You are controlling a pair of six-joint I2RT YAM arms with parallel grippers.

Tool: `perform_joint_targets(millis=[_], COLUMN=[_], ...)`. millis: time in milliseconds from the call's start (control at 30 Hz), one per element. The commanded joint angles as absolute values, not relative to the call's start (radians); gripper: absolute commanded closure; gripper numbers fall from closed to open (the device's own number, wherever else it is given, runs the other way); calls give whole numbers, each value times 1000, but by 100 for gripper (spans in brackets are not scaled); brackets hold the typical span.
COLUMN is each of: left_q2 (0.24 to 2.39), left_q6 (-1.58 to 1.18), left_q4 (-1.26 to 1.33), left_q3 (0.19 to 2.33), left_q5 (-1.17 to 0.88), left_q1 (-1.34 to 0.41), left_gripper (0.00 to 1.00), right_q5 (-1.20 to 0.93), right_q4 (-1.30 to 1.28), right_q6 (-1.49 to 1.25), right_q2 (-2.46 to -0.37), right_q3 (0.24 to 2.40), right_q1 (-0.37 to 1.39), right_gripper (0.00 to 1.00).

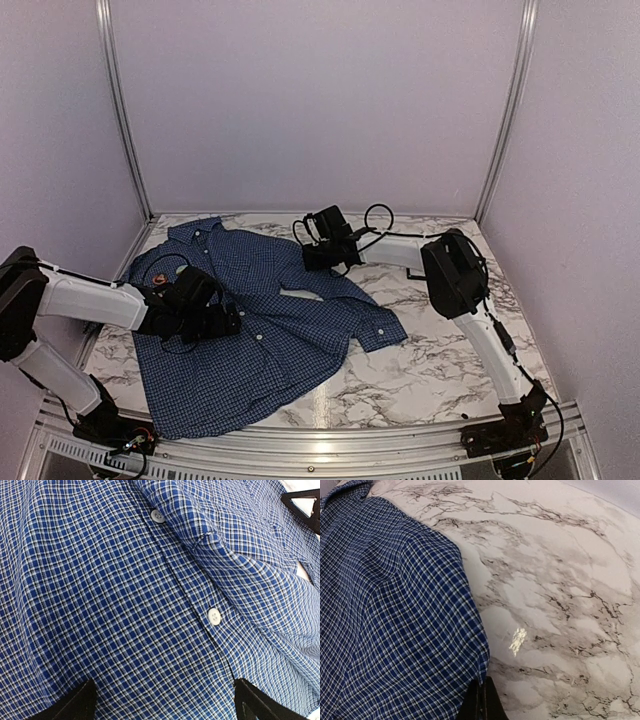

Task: Remove the brooch from the garment
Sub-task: Smooth out the flattened clothing at the center of the board.

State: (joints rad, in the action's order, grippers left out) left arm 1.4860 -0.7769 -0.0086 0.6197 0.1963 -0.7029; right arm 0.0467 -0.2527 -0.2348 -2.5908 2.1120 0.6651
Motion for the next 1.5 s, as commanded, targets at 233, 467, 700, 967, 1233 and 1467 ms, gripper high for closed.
perform_joint_targets(millis=[233,467,700,967,1233,1467], left_q2=[1469,1500,1537,1582,1579,1509], left_q6=[-741,-725,-714,-733,-759,-791], left_q4=[-65,-63,-71,-105,-112,-118], left_q3=[632,636,668,736,729,663], left_q5=[137,92,67,70,64,74], left_q1=[-701,-702,-737,-815,-874,-887], left_gripper=[1,1,1,1,1,1], right_q5=[90,117,103,54,-7,-89], right_q4=[-195,-99,-26,-9,12,3], right_q6=[-230,-239,-279,-334,-360,-441], right_q2=[-2627,-2670,-2702,-2706,-2702,-2625], right_q3=[2277,2320,2328,2313,2318,2184], right_q1=[622,561,488,411,400,415], right_gripper=[100,100,100,100,100,100])
